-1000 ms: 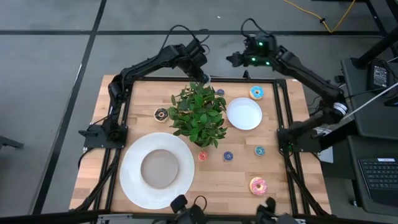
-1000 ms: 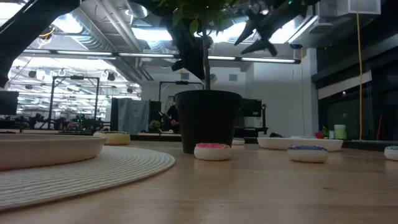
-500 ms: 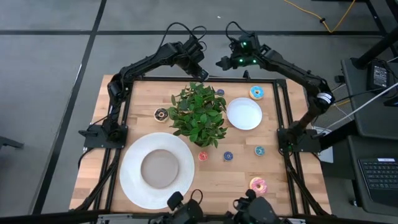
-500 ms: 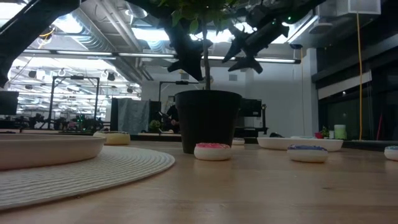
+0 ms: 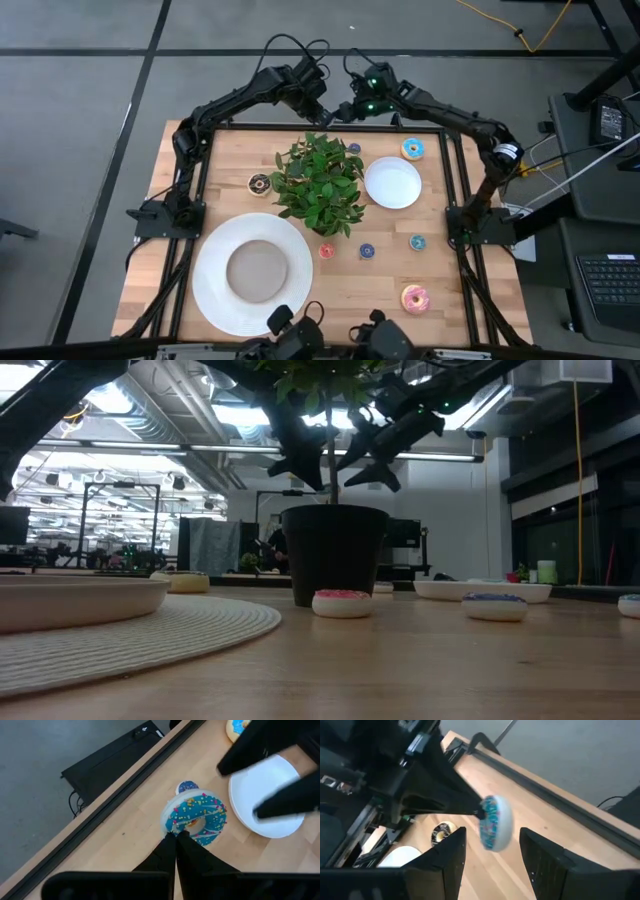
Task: Pick & Place donuts
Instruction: Put the small light blue donut on the white plate
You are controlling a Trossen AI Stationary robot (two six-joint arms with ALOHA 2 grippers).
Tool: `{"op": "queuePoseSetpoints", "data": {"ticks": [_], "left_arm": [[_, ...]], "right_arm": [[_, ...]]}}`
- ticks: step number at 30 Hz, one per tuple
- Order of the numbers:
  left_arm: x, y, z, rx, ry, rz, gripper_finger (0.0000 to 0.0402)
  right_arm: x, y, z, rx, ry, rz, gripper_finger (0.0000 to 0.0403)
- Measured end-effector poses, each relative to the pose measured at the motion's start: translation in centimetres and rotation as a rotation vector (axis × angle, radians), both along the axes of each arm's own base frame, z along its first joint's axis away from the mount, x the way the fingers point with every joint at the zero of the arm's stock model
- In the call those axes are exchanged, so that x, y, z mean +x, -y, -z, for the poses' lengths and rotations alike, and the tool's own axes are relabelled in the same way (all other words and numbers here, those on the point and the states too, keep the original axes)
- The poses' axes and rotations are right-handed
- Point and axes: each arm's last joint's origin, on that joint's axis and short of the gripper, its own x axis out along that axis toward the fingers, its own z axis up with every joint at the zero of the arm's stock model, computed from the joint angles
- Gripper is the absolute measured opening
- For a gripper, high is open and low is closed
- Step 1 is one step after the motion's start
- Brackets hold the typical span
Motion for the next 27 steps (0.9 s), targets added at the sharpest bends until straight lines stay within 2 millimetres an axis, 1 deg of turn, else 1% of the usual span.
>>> {"op": "queuePoseSetpoints", "data": {"ticks": [3, 27], "left_arm": [[0.01, 0.06, 0.01, 0.003, -0.004, 0.01, 0.0002], [-0.49, -0.3, 0.15, -0.013, -0.021, 0.01, 0.0002]], "right_arm": [[0.64, -0.25, 0.2, -0.01, 0.012, -0.015, 0.0186], [0.84, -0.09, 0.0, -0.06, 0.019, 0.024, 0.0186]]}}
